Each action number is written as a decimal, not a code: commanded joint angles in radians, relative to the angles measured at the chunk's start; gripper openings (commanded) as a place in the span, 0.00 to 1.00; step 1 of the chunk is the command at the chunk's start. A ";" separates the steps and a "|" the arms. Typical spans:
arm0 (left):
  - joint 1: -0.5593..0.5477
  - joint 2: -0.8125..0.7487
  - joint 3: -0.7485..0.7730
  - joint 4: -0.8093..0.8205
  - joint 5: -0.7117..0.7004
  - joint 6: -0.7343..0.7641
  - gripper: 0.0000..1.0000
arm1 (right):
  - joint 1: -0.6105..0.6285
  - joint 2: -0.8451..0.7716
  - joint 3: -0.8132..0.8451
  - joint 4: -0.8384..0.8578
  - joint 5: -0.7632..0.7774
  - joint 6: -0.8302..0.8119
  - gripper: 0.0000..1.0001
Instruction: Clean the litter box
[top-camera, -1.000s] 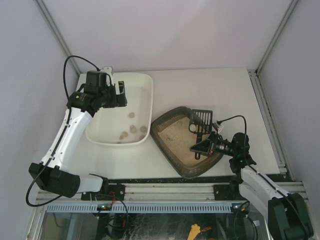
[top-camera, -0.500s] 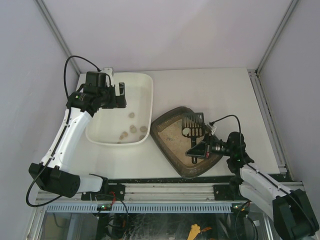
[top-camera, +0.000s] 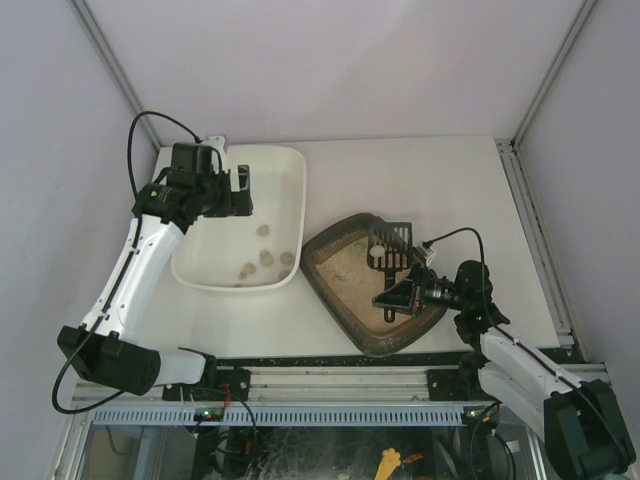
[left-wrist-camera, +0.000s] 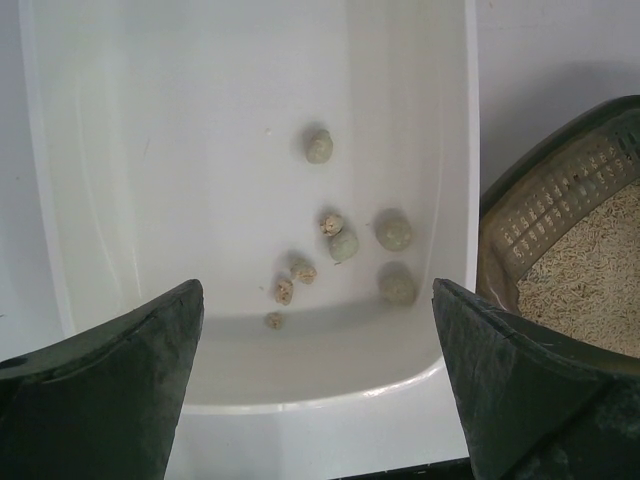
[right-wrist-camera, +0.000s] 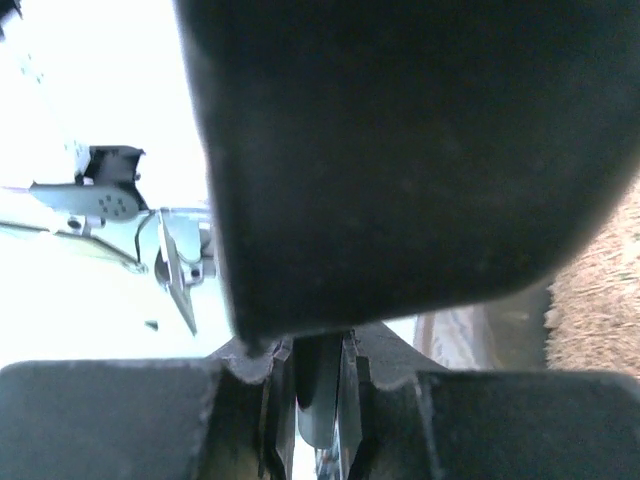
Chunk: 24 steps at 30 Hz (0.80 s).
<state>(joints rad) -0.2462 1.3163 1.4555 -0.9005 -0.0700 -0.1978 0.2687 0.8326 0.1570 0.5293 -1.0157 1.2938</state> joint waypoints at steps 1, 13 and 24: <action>0.005 -0.019 0.028 0.020 0.017 0.011 1.00 | 0.099 -0.006 0.080 -0.066 0.013 -0.092 0.00; 0.006 -0.022 0.043 0.021 -0.047 0.019 1.00 | 0.094 -0.001 0.154 -0.175 0.039 -0.151 0.00; 0.051 -0.026 0.049 0.030 0.009 0.048 1.00 | 0.100 0.066 0.277 -0.333 0.087 -0.241 0.00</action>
<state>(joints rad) -0.2134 1.3163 1.4555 -0.8997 -0.0750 -0.1886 0.3603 0.8612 0.3199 0.2668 -0.9707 1.1351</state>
